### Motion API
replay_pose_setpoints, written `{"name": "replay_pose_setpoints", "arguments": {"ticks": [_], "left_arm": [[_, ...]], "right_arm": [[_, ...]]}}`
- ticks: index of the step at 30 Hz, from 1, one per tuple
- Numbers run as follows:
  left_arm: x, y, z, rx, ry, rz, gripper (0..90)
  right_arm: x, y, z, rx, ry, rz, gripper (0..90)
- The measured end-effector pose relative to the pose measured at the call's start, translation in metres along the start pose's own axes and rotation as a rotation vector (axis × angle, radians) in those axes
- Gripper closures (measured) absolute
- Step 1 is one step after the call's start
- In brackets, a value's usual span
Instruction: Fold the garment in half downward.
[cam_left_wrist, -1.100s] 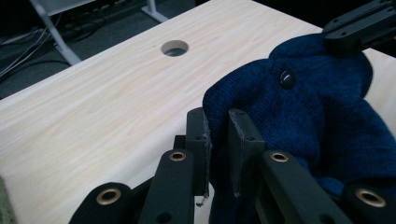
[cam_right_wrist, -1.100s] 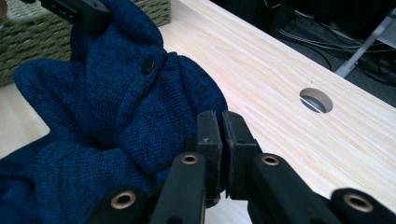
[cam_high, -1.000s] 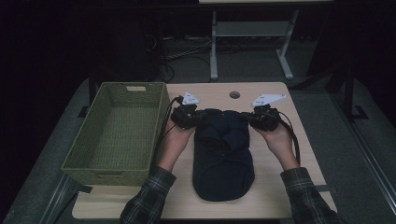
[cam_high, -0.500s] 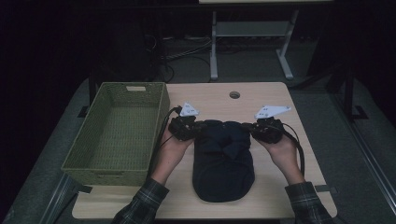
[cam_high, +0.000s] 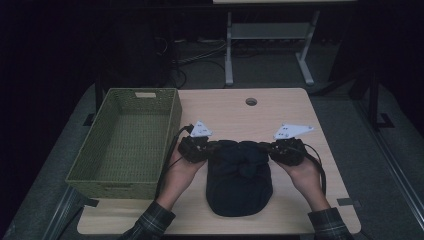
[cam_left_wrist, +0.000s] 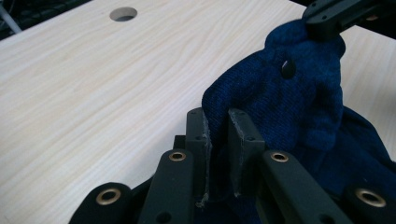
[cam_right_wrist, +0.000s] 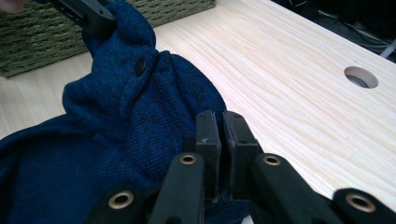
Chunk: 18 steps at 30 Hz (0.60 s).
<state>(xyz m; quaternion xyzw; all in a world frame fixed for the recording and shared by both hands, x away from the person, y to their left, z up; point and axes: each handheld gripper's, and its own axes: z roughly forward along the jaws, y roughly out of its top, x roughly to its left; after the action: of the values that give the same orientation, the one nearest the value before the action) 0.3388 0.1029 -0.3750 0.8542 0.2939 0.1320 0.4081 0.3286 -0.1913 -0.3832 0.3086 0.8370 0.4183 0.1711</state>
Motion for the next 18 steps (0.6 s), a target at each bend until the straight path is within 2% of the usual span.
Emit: {"name": "replay_pose_setpoints", "arguments": {"ticks": [7, 13, 18], "left_arm": [[-0.011, -0.011, -0.002, 0.039, -0.023, 0.018, 78.4], [-0.02, -0.02, -0.001, 0.058, -0.048, 0.016, 76.9], [-0.03, -0.033, -0.006, 0.075, -0.073, 0.017, 74.5]], "right_arm": [[0.011, -0.012, -0.005, 0.007, 0.027, 0.008, 83.7], [0.02, -0.025, -0.007, 0.013, 0.046, 0.011, 82.4], [0.031, -0.04, -0.011, 0.017, 0.079, 0.023, 79.8]]}}
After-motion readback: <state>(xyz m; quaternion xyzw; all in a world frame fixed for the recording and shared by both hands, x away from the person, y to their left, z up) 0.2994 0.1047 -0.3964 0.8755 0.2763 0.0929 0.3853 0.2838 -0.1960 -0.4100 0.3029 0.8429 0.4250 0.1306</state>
